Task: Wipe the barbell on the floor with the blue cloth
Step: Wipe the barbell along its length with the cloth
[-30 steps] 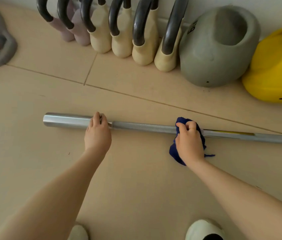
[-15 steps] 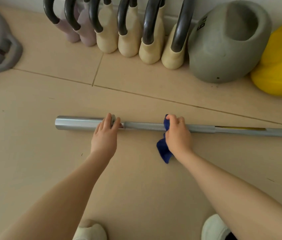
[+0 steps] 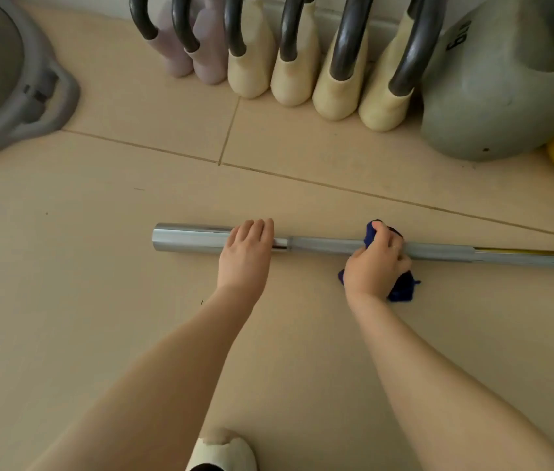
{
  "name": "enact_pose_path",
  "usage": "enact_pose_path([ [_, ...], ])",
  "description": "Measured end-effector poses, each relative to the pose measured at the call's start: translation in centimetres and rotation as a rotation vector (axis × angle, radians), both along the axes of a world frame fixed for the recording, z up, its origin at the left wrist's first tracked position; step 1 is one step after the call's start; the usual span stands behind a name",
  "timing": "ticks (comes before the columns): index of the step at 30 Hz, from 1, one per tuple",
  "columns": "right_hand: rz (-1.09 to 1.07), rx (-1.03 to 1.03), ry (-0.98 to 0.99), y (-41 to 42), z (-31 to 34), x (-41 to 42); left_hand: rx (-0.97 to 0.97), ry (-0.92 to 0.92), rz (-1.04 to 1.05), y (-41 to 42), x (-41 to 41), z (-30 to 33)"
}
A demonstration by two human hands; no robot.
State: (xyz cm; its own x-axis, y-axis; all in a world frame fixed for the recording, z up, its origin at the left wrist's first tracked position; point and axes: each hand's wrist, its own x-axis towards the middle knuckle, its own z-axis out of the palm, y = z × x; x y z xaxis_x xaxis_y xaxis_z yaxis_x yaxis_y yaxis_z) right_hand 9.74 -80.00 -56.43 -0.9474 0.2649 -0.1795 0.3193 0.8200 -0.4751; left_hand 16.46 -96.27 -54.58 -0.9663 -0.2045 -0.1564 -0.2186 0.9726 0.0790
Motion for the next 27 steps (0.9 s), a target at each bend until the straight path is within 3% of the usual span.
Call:
enact_pose_path([
  [4,0.392,-0.054,0.031,-4.2,-0.1,3.1,0.010,0.002,-0.008,-0.1,-0.1,0.4],
  [7,0.625,0.022,0.002,-3.8,0.0,2.5,0.015,0.012,-0.007,-0.3,-0.1,0.5],
  [9,0.729,0.134,0.086,-1.9,0.0,1.6,0.037,0.022,-0.015,-0.6,0.0,0.3],
  [11,0.631,0.184,0.140,-1.4,-0.2,1.9,0.048,0.020,-0.017,-0.8,0.1,0.1],
  [15,0.298,0.047,0.033,-5.9,-0.7,4.4,0.070,0.033,-0.024,-0.9,0.3,-0.1],
  [18,0.368,-0.003,-0.031,-5.7,-1.1,3.6,0.064,0.032,0.006,-0.8,0.1,-0.3],
  [22,0.686,0.045,-0.001,-1.6,-1.0,1.8,0.163,-0.051,0.041,-0.7,-0.1,0.1],
  [24,0.536,0.092,0.036,-0.7,-1.0,0.9,0.182,-0.039,0.058,-0.8,0.0,-0.2],
  [27,0.329,-0.007,-0.002,-3.6,0.1,1.8,0.220,-0.007,0.098,-1.0,0.1,-0.2],
])
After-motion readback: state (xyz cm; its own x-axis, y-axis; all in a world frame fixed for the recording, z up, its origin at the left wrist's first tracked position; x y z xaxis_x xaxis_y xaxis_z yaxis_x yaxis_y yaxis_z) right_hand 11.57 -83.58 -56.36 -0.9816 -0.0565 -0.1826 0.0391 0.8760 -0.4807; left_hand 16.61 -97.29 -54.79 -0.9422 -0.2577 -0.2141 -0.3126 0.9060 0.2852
